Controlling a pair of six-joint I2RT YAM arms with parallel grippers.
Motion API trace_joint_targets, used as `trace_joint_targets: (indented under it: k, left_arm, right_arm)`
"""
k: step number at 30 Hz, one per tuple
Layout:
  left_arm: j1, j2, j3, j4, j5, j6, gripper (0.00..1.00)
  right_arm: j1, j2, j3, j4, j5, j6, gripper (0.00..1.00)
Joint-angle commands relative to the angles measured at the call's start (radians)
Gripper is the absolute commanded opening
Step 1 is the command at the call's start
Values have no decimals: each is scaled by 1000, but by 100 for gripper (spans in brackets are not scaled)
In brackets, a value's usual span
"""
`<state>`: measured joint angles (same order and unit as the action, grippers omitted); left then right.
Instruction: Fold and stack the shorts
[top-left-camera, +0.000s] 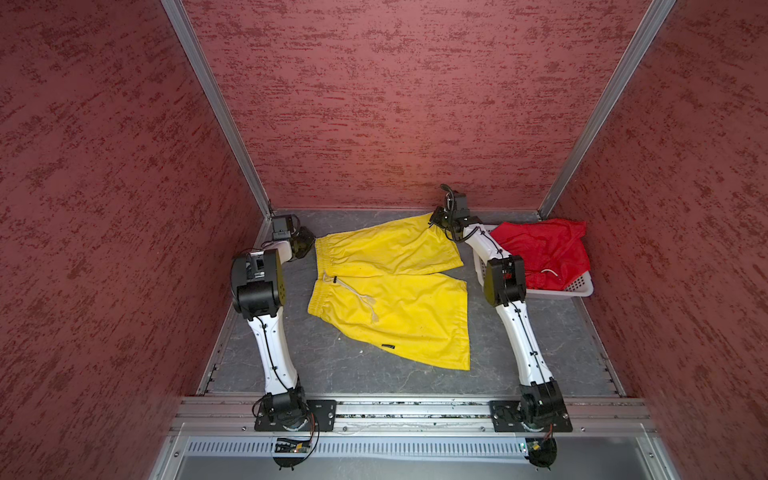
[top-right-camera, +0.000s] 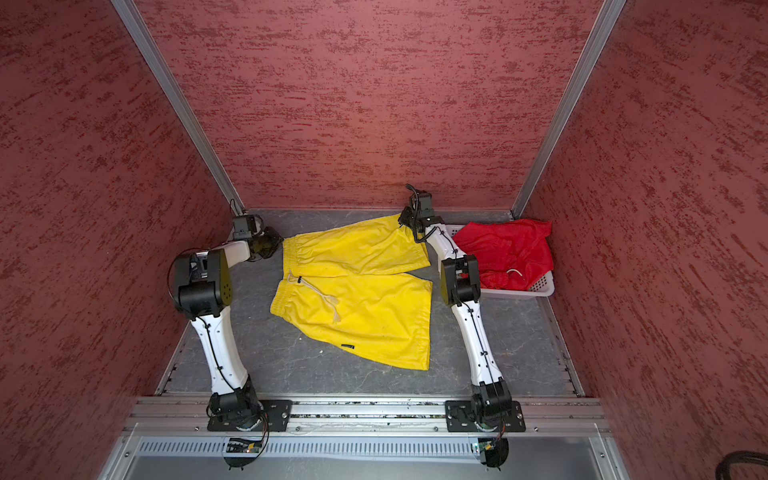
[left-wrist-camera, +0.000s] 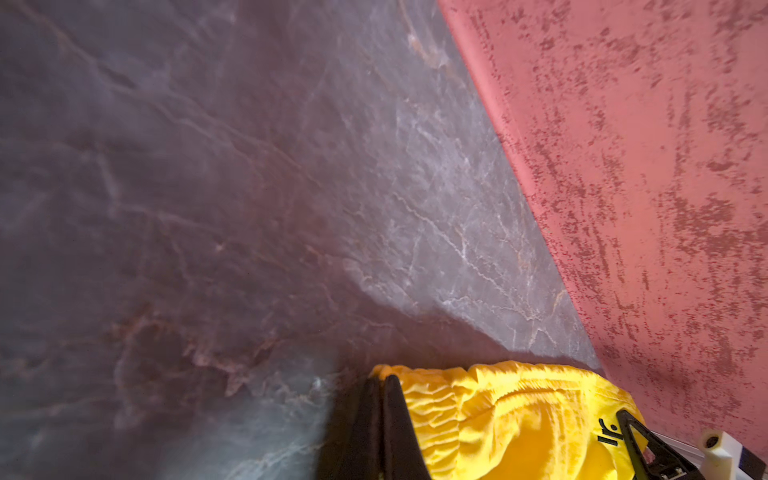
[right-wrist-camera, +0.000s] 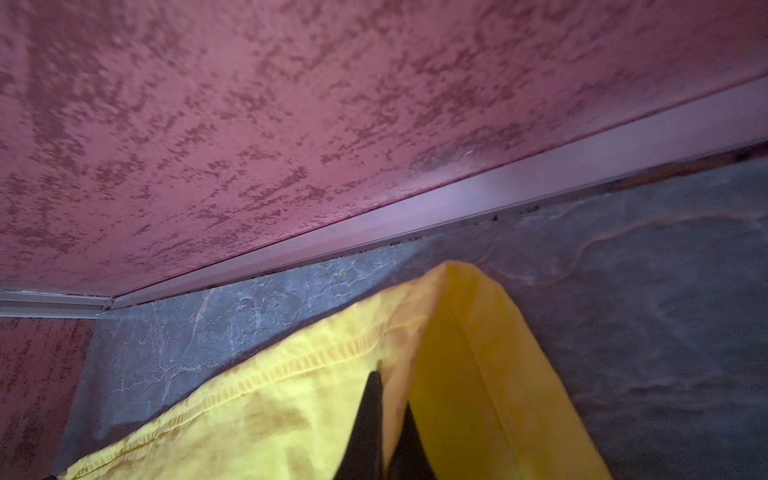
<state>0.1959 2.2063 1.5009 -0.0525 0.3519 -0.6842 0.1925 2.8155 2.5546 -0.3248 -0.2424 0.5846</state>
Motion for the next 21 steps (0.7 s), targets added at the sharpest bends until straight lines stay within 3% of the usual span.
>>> trace_joint_targets:
  k: [1, 5, 15, 21]
  left_arm:
    - [3, 0, 28, 17, 32, -11, 0]
    - [40, -18, 22, 72, 81, -63, 0]
    - [130, -93, -97, 176, 156, -172, 0]
    - [155, -143, -215, 289, 233, -251, 0]
  right_arm:
    - [-6, -49, 19, 41, -6, -26, 0]
    - [-15, -170, -122, 83, -41, -29, 0]
    - [-18, -665, -891, 555, -62, 18, 0]
    - [2, -890, -1307, 850, -122, 142, 0]
